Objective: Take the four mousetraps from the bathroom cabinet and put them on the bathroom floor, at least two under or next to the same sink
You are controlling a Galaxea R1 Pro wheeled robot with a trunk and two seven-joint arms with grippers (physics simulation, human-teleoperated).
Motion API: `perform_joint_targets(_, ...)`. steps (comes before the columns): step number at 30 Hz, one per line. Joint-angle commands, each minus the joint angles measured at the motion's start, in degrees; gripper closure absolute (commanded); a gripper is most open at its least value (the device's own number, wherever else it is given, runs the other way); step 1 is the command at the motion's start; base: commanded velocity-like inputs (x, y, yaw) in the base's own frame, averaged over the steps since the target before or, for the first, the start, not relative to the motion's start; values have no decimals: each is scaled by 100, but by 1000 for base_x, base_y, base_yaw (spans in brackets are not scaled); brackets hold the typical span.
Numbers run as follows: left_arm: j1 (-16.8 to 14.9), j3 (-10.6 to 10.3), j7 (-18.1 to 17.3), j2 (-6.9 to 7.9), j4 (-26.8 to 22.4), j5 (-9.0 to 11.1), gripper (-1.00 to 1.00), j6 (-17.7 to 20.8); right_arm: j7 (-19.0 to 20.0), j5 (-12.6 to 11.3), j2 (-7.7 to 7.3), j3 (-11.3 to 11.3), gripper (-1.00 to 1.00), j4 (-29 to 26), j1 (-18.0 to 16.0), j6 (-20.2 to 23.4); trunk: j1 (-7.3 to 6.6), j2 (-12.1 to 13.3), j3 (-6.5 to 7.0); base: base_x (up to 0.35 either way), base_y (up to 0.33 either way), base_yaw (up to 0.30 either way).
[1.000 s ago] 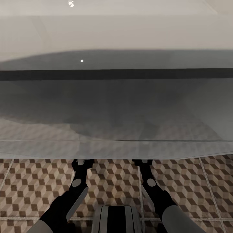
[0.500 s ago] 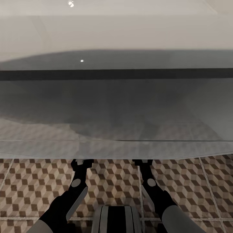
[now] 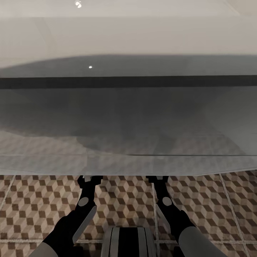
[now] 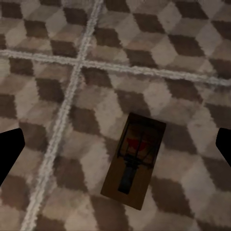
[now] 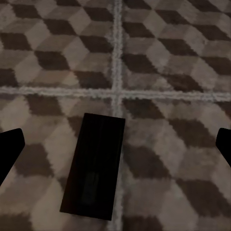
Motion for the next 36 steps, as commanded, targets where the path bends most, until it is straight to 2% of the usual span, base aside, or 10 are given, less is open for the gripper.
perform_joint_targets(1,-5,-28,37,7,0,59,-100,-32,-52,10,-3,26,-100,5,-4,-8,-1,-1,-3,0,0,0)
perform_joint_targets(36,-5,-22,21,-2,15,83,-100,-5,-55,44,-3,27,-100,5,-4,-3,-1,-1,-3,0,0,0)
